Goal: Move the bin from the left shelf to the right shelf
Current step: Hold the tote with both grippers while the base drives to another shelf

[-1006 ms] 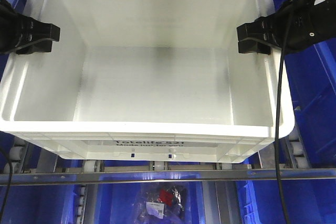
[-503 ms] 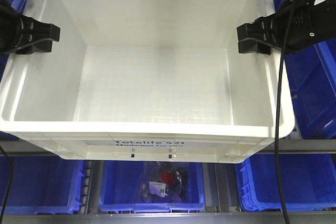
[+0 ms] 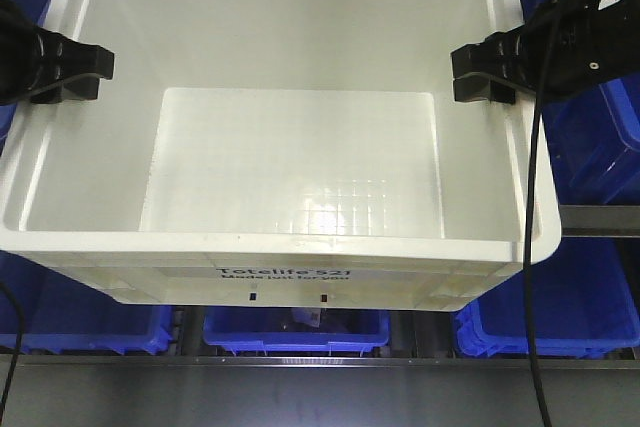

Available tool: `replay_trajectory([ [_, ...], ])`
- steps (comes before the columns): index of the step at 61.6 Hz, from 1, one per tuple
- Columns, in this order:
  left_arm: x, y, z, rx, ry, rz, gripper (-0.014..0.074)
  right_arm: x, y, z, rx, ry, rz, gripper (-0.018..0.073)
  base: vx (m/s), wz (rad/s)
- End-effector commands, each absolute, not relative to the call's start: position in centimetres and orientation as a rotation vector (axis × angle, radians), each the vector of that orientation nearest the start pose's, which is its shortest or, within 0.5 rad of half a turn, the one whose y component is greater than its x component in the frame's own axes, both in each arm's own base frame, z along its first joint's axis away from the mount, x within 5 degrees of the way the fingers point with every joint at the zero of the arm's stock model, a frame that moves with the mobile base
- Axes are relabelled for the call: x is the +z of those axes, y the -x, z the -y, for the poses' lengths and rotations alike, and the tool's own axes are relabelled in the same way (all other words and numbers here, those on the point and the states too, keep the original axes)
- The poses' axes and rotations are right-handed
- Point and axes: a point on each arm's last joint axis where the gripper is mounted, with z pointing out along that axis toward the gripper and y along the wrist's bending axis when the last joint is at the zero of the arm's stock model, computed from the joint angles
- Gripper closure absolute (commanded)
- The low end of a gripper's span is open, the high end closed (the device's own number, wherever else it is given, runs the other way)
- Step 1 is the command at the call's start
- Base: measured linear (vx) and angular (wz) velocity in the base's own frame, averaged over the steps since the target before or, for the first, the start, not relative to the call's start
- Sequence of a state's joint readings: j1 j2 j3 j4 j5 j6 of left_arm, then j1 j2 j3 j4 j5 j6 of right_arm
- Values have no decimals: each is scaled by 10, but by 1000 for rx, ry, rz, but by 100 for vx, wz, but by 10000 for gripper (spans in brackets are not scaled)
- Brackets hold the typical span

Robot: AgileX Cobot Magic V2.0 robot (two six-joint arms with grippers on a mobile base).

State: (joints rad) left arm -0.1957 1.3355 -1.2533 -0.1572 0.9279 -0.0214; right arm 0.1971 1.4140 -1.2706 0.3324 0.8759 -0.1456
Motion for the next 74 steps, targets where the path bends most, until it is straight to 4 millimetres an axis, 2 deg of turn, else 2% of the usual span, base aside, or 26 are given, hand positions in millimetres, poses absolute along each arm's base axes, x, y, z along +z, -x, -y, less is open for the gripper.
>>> replay_trajectory([
  [1,389,-265,68,-333,-157,-2316,601,378,-287,-80,428,261,-2285,564,-17,2],
  [32,389,-265,68,-333,-157,-2316,601,378,-287,-80,428,261,-2285,564,-14,-10],
  [74,389,-265,68,-333,-157,-2318,601,378,-287,-80,428,261,-2285,564,-8,-46],
])
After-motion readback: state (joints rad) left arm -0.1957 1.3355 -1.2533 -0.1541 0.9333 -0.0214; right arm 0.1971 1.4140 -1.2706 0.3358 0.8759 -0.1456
